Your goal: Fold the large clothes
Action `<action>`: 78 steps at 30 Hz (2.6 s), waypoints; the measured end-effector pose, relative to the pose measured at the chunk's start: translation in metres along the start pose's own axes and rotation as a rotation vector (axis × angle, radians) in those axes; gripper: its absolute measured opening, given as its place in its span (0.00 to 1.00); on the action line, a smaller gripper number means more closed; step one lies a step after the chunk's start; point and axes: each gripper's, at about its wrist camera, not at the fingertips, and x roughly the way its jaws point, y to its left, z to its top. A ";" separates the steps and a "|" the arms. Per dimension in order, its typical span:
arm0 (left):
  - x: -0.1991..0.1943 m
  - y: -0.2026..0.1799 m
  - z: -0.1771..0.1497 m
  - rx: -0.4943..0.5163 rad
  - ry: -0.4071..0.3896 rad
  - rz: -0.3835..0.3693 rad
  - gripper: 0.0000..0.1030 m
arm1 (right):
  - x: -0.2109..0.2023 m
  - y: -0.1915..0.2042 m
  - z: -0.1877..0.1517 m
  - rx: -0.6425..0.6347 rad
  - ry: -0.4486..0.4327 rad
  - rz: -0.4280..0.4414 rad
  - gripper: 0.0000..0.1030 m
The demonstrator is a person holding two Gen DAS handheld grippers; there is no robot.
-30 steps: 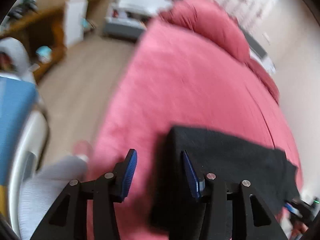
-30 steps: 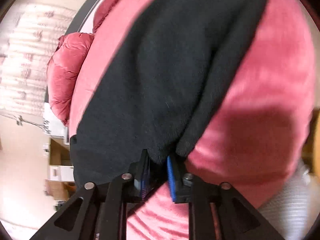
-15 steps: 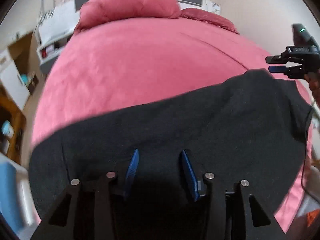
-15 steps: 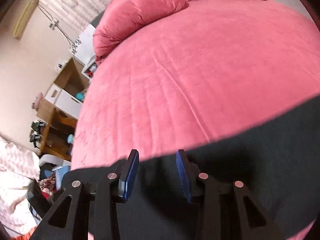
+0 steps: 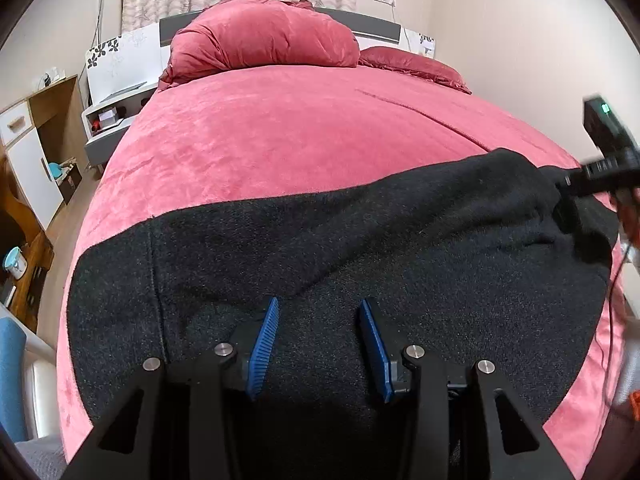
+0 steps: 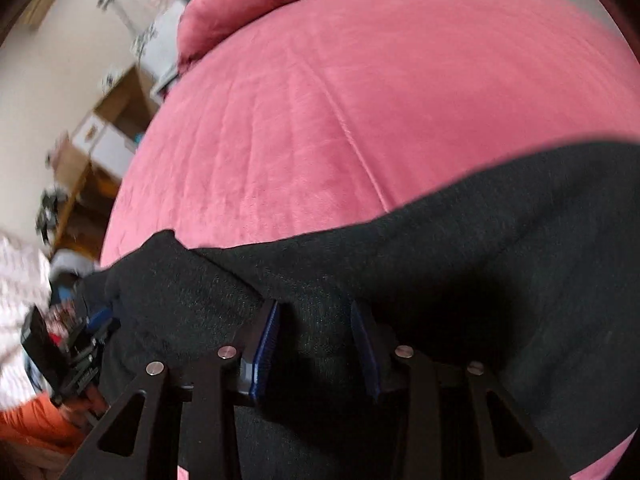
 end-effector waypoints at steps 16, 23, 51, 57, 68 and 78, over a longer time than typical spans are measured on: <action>-0.001 0.007 -0.004 -0.012 -0.010 -0.021 0.42 | 0.046 0.066 0.022 -0.203 0.473 0.444 0.52; -0.001 0.008 -0.004 -0.008 -0.010 -0.020 0.42 | 0.083 0.103 0.035 -0.135 0.393 0.442 0.61; -0.025 0.013 -0.006 -0.018 -0.001 0.048 0.49 | 0.067 0.146 0.019 -0.179 0.408 0.258 0.65; -0.028 0.013 -0.008 -0.010 -0.011 0.049 0.55 | 0.090 0.107 0.051 0.142 0.241 0.465 0.44; -0.027 0.021 -0.006 -0.041 -0.008 0.064 0.55 | 0.039 0.093 0.122 0.176 -0.297 0.150 0.06; -0.044 0.090 0.015 -0.305 -0.082 0.266 0.74 | -0.022 0.124 0.028 -0.178 -0.331 -0.009 0.30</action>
